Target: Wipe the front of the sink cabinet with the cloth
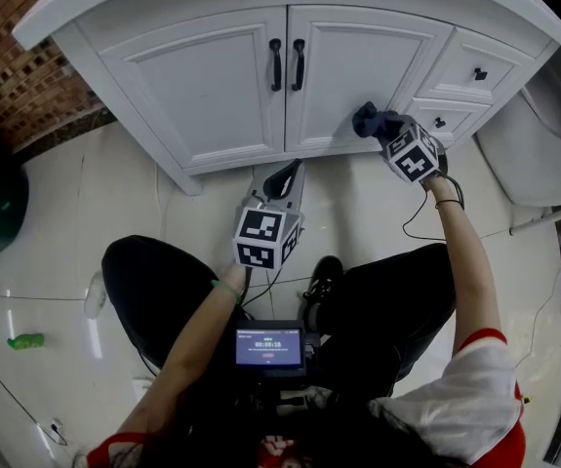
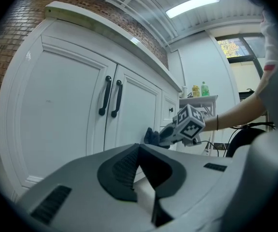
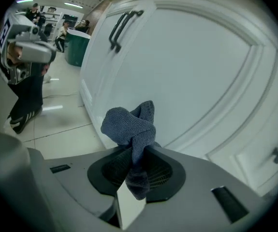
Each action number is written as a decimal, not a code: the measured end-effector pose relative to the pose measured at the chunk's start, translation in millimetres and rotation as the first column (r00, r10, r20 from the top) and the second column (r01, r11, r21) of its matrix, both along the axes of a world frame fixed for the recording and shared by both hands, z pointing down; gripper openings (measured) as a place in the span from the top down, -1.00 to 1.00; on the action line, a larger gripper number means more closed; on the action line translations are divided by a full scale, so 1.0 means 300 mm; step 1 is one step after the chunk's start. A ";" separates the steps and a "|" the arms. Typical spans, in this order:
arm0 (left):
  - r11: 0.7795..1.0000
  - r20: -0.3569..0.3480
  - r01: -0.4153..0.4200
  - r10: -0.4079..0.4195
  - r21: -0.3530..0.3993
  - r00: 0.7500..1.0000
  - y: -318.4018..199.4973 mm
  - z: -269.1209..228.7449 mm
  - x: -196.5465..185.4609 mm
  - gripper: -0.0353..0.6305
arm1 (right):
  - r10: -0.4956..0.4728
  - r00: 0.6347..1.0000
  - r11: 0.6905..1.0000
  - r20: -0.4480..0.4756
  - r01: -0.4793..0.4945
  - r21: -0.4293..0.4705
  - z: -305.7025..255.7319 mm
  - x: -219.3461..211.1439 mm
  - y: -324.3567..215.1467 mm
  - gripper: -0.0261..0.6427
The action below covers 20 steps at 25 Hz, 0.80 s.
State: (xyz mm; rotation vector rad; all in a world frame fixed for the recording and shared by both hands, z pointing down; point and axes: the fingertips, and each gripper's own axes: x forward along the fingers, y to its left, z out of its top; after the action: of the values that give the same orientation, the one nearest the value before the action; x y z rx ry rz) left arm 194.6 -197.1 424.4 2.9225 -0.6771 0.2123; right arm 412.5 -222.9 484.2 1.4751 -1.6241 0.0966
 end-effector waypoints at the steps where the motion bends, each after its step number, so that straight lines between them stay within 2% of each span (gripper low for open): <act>1: 1.000 -0.003 -0.005 0.005 0.004 1.000 0.009 -0.007 0.005 0.80 | 0.021 1.000 0.999 -0.005 -0.020 0.039 -0.071 0.029 0.010 0.67; 5: 1.000 -0.008 -0.023 0.023 0.019 1.000 0.041 -0.034 0.021 0.80 | 0.090 0.996 0.977 0.006 -0.089 0.193 -0.353 0.122 0.042 0.67; 12: 0.996 -0.010 -0.053 0.054 0.067 0.998 0.086 -0.101 0.052 0.80 | 0.122 0.993 0.911 0.003 -0.113 0.397 -0.744 0.178 0.068 0.67; 20: 0.984 -0.092 -0.082 0.097 0.156 0.991 0.086 -0.301 0.123 0.80 | 0.157 0.984 0.819 0.079 -0.174 0.547 -0.965 0.210 0.073 0.67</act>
State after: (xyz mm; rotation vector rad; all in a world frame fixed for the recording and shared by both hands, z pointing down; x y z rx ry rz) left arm 231.6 -171.3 334.1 3.0874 -0.5715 0.0243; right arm 475.4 -200.9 194.7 2.0658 -1.6183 -0.2832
